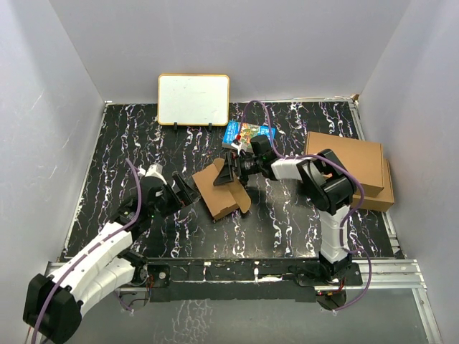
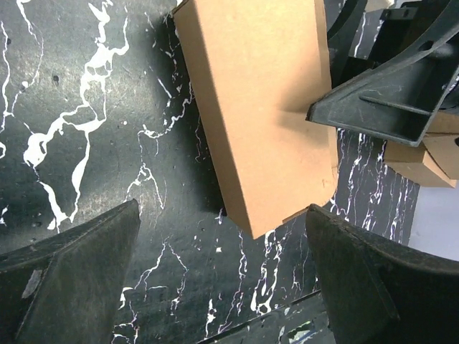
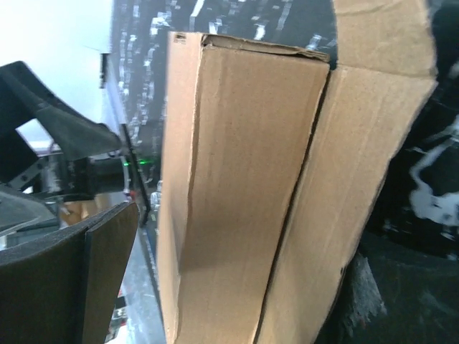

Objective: Fold the paper box

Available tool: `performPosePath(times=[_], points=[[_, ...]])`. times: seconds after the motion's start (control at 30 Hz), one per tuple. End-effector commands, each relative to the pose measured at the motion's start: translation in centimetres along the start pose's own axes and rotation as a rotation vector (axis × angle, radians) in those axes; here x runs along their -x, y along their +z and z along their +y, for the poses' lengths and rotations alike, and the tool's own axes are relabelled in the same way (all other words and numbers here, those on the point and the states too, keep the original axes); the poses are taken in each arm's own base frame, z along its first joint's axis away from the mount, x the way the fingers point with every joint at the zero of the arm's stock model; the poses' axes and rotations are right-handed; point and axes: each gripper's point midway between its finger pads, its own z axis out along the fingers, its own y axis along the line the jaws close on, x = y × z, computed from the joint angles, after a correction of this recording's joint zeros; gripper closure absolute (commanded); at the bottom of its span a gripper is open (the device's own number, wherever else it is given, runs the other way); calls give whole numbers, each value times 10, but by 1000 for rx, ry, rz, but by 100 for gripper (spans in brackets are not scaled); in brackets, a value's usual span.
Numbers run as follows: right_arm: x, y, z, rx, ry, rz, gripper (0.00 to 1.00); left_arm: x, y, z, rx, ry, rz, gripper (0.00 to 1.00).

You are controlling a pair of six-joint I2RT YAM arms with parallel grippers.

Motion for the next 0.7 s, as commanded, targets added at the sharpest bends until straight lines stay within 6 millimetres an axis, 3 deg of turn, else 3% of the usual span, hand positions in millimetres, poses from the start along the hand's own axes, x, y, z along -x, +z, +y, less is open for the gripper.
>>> performPosePath(times=[0.0,0.2,0.37,0.47,0.53,0.57,0.67], points=[[27,-18,-6,-131,-168,-67,1,1,5,-6,-22,-10,9,4],[61,-64,-14,-289,-403,-159,1,0,7,-3,-23,-13,1,5],[68,-93,16,-322,-685,-183,2,-1,14,-4,-39,-20,-2,9],[54,-98,17,-314,-743,-169,23,3,22,-13,-62,-18,3,9],[40,-96,9,-303,-726,-144,53,4,30,-20,-85,-16,14,9],[34,-94,5,-296,-713,-131,63,4,34,-22,-89,-16,21,9],[14,-86,-4,-260,-660,-79,83,6,49,-26,-81,-12,44,9]])
